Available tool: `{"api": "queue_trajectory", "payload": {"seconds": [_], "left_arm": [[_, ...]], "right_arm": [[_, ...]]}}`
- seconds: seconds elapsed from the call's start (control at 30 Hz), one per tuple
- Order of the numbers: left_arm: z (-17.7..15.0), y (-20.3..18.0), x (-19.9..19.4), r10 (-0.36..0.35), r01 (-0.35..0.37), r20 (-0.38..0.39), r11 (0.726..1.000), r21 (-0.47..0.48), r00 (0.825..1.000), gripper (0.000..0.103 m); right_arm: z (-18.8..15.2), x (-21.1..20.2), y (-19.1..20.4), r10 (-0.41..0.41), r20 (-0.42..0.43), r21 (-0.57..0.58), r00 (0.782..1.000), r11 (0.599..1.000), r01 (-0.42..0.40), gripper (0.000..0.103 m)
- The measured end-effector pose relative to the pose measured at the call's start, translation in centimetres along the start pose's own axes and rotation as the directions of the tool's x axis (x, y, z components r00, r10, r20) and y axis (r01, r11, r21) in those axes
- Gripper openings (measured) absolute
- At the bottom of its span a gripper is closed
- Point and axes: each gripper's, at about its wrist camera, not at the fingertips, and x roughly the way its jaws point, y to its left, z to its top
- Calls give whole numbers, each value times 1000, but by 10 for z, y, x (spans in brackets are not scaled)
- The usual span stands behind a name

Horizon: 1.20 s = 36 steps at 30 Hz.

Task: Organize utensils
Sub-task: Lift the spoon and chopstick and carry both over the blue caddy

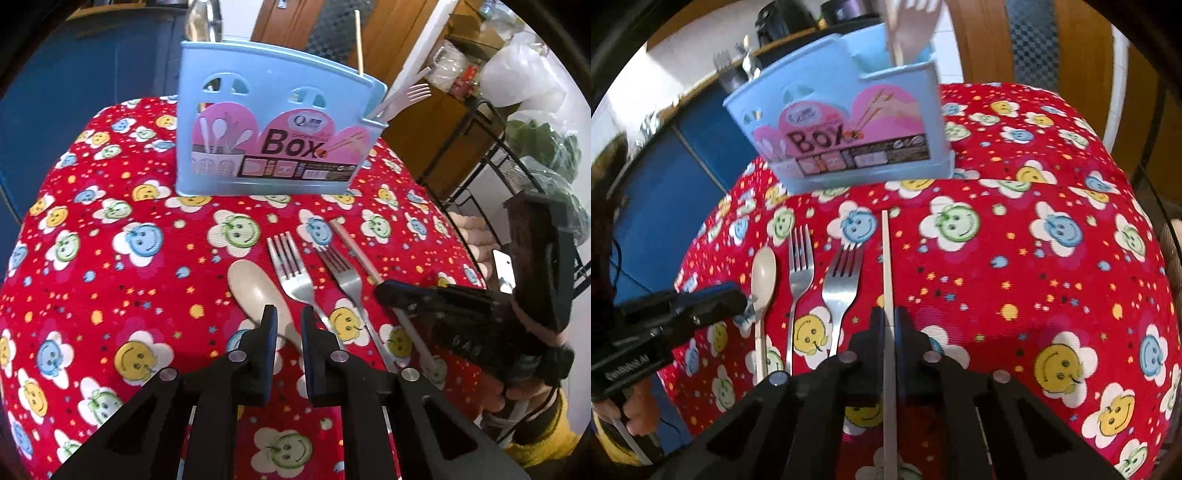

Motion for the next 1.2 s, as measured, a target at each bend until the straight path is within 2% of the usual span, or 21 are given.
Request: {"api": "queue_trajectory", "payload": {"seconds": [0.13, 0.2, 0.47, 0.5, 0.57, 0.73, 0.93, 1.03, 1.2], "left_arm": [[-4, 6, 2, 57, -57, 2, 998, -28, 998, 17], [-6, 12, 7, 86, -87, -11, 995, -44, 996, 26], [2, 20, 28, 45, -46, -11, 994, -104, 999, 27], [4, 21, 30, 34, -35, -10, 993, -110, 999, 24], [7, 22, 32, 25, -25, -7, 993, -117, 1000, 11], [9, 24, 30, -34, 35, 10, 990, -138, 999, 7], [11, 14, -6, -21, 34, 140, 995, -94, 990, 3], [17, 8, -31, 8, 6, 229, 998, -61, 973, 3], [33, 1, -66, 25, -15, 363, 999, -29, 931, 3]], "right_arm": [[-3, -11, -9, 14, 30, 18, 999, 1000, -15, 7], [-5, -16, -12, 15, 40, 22, 999, 1000, -16, 7], [-7, -29, -17, 78, 76, 39, 994, 996, -81, 7], [-7, -30, -17, 95, 81, 41, 992, 994, -98, 7], [-7, -32, -17, 123, 90, 45, 988, 991, -127, 7], [-7, -35, -17, 191, 113, 55, 975, 979, -198, 7], [-6, -53, -3, 238, 193, -2, 952, 970, -243, 7], [-3, -68, 6, 246, 268, -39, 932, 969, -244, 7], [6, -89, 18, 226, 381, -85, 897, 974, -210, 7]]}}
